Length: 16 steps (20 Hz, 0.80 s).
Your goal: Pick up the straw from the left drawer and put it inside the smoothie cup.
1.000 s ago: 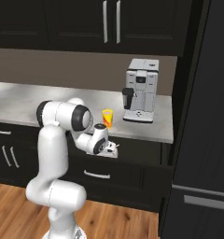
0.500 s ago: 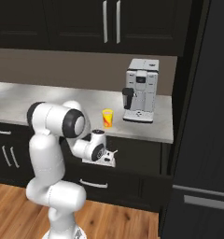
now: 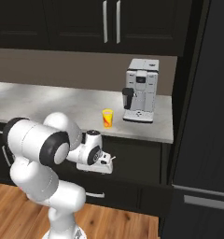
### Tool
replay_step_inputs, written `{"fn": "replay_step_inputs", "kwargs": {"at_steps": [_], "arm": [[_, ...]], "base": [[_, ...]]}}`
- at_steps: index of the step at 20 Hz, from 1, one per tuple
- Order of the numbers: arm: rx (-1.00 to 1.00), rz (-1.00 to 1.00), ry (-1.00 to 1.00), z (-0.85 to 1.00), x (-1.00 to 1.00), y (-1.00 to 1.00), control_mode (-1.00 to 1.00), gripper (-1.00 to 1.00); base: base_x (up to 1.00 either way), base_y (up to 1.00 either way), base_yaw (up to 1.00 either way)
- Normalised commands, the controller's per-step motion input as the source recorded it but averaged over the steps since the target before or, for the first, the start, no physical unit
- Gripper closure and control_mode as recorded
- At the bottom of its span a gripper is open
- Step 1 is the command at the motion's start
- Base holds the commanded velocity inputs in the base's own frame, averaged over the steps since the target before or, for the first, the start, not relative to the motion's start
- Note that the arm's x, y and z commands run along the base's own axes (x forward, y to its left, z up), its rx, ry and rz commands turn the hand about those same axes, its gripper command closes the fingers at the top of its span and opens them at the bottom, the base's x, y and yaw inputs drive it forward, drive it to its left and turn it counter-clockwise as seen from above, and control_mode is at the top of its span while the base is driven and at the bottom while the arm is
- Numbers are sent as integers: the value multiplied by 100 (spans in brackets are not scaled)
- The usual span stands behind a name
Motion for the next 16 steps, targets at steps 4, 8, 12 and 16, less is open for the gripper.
{"fn": "replay_step_inputs", "kwargs": {"at_steps": [4, 8, 12, 16], "arm": [[0, 0, 0, 61, 30, 0, -100, -100], [0, 0, 0, 31, 40, 0, -100, -100], [0, 0, 0, 6, 38, 0, -100, -100], [0, 0, -3, 0, 25, 3, -100, -100]], "base": [[0, 0, 0], [0, 0, 0], [0, 0, 0], [0, 0, 0]]}}
